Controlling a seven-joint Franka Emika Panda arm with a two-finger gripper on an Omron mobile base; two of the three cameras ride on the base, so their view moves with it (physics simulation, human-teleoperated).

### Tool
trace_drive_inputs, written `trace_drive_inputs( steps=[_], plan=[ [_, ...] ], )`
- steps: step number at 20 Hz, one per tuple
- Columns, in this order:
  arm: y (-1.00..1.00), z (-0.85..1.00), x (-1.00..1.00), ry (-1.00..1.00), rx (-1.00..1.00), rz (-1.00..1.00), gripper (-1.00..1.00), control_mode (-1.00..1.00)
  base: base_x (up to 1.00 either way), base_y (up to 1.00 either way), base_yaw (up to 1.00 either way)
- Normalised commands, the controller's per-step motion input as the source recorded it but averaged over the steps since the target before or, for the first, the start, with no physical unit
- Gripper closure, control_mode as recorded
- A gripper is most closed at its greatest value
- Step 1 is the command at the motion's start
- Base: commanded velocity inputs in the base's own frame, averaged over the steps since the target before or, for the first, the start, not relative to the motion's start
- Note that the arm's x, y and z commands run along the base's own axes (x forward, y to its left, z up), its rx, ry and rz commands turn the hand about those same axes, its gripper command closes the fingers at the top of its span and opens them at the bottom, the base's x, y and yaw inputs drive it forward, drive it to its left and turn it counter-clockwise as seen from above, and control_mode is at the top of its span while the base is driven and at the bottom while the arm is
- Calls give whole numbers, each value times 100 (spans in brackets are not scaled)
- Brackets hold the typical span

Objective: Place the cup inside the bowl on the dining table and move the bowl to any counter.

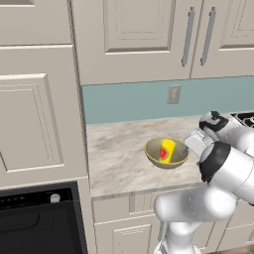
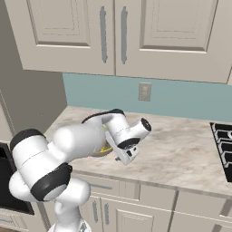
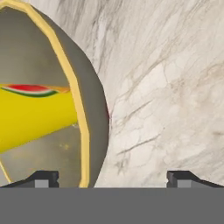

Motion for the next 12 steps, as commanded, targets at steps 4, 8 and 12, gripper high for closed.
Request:
trace_drive_inputs(
  steps=[4,8,12],
  plan=[
    [0,32,-54,-11,0,0,-100,-100,0,0,0],
    [0,27,-42,-8,0,0,-100,-100,0,0,0],
    [0,27,-42,-7,0,0,-100,-100,0,0,0]
  ],
)
